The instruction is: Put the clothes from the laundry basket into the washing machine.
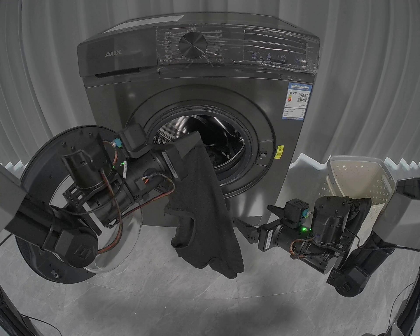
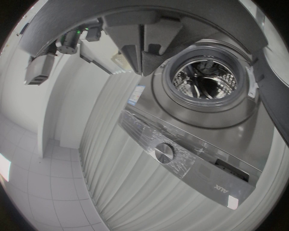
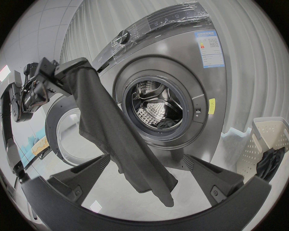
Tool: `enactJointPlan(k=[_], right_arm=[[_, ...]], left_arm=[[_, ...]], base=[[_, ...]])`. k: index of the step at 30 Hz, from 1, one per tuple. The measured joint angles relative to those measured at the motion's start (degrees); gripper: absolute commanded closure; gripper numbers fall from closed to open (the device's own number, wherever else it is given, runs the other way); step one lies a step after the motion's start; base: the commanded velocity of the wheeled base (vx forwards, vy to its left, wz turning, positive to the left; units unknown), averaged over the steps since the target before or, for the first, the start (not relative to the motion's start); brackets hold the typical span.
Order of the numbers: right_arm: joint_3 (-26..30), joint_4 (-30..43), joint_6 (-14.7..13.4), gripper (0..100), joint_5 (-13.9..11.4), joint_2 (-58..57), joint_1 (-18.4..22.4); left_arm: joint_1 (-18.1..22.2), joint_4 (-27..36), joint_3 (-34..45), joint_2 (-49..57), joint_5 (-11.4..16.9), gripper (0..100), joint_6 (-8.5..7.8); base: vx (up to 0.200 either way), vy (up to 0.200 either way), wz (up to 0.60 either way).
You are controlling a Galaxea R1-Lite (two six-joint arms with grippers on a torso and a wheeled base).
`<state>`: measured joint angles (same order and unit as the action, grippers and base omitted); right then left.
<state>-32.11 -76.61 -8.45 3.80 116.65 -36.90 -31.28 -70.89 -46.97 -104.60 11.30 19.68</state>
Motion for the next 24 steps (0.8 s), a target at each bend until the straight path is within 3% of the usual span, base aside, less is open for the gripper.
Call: enactJointPlan(k=[4,11,24], right_arm=[[0.1,0.0,0.0,0,0.2,0.8,-1.0],[-0.5,-1.4,0.0,0,0.6,3.9,-3.5],[-9.5,-2.7,0.0,0,1.5,13.5,-7.4]], left_arm=[[-0.9,4.2,-3.7,0.0,-4.0,100,-2.06],[-1.6,9.7,-9.1,0.2,-6.7,100,-4.79],[-2.5,13.5,-15.7,0.2,-8.5,100,-5.12]], base=[[0.0,0.0,0.0],[0.0,0.0,0.0],[0.0,0.0,0.0]])
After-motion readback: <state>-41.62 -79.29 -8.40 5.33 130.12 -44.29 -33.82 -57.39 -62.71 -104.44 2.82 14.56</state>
